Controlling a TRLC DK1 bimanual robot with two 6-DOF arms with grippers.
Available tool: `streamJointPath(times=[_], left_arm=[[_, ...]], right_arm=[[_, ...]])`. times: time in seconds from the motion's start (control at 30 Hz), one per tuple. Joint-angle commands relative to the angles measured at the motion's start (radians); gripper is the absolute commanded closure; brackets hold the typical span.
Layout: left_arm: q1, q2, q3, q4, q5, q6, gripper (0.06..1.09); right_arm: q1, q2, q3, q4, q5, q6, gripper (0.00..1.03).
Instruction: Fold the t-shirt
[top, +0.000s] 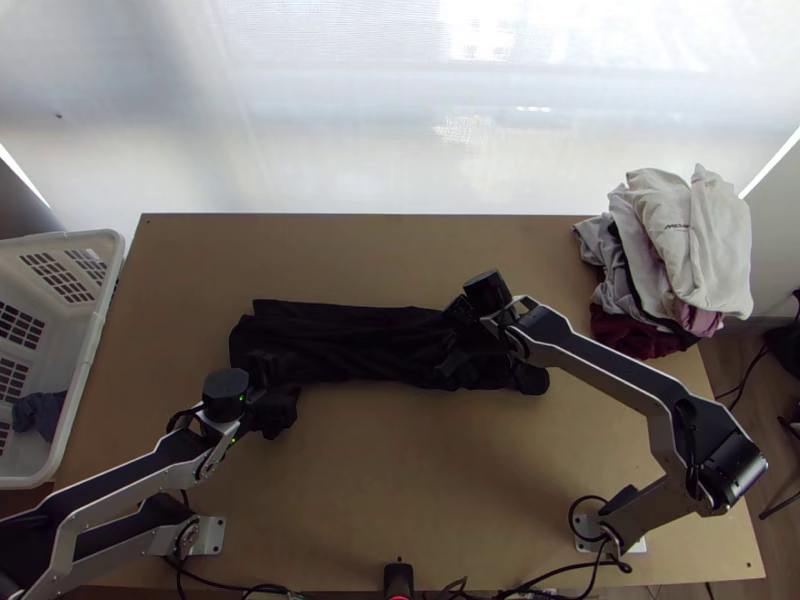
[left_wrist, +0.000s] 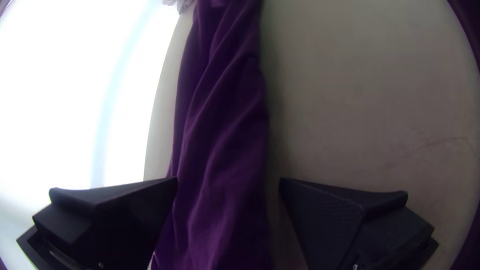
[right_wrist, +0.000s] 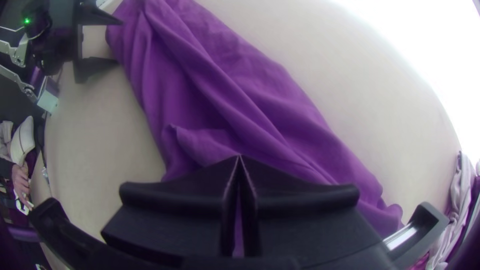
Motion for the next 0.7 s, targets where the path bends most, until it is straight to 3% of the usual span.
streamJointPath(times=[0.0,0.67], left_arm=[[0.053,0.078,0.052,0.030,-0.004,0.013,0.10],[0.144,0.153,0.069,0.079,0.014,0.094,0.11]], right_arm=[[0.000,-0.003,-0.033,0.021,-0.001,0.002,1.00],[-0.063,0.108,-0.067,0.182,-0.014,0.000,1.00]])
